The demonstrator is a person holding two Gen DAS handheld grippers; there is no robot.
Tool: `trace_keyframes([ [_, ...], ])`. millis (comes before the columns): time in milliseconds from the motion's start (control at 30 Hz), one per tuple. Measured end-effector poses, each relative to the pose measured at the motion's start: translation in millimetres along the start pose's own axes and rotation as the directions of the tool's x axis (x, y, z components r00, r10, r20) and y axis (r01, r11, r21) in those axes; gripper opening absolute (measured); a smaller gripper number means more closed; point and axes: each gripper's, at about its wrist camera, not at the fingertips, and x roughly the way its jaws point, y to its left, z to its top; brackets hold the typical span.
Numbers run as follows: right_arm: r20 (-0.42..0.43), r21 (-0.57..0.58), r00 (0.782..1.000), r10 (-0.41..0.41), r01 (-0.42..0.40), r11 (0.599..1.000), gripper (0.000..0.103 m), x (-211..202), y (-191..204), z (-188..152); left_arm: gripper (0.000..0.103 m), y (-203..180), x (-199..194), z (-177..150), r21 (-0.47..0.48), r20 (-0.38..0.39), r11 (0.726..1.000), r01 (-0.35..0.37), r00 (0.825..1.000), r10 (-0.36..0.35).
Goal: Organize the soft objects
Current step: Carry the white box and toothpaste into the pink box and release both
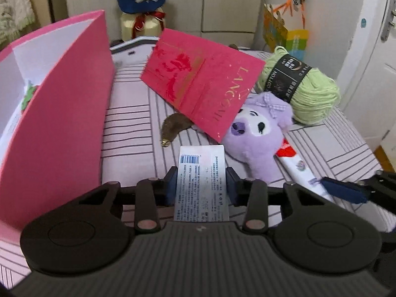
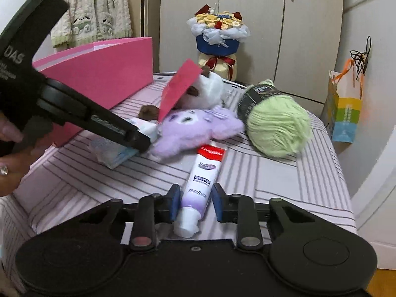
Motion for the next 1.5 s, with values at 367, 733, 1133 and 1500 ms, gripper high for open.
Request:
trace_keyframes([
  [367, 0.026, 0.190, 0.998, -0.052, 0.046, 0.981, 0.061, 18, -15, 1, 0.045, -9, -6, -24, 0.012, 0.101, 0.996, -0.087, 0.991, 0.085],
  [733, 0.128, 0.170, 0.991, -0.037, 0.015, 0.985, 0.027, -7, -7, -27, 0.038, -15, -21, -42, 0.023, 0.149, 0.995, -0.093, 0.985, 0.088],
  [1133, 0.156, 0.138, 0.985, -0.071, 0.050, 0.989, 0.027, -41, 5, -38, 0.038, -8, -61, -67, 0.012, 0.175, 0.998, -0.056, 0.983, 0.053],
  [1500, 0.174, 0.110, 0.982, 0.077, -0.097, 0.989, 0.027, -84, 19, -31, 0.038, 13, -122, -78, -0.015, 0.155, 0.996, 0.088, 0.984, -0.084],
])
